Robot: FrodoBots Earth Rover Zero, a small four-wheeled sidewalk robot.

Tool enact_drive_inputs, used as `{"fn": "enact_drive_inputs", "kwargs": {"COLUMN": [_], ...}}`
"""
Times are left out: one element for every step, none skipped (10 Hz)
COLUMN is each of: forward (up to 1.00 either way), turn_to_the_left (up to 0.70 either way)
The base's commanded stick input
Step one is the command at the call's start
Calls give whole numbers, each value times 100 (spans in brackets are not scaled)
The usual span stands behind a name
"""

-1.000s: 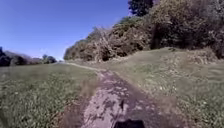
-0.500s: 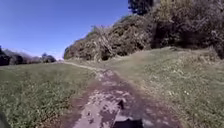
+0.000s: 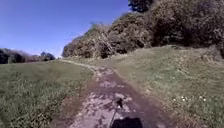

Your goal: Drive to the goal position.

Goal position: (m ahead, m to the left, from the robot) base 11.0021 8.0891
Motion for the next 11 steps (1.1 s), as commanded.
{"fn": "enact_drive_inputs", "kwargs": {"forward": [70,70,70,70,70,70,70,70,70,70,70], "turn_to_the_left": [0,0,0,0,0,0,0,0,0,0,0]}}
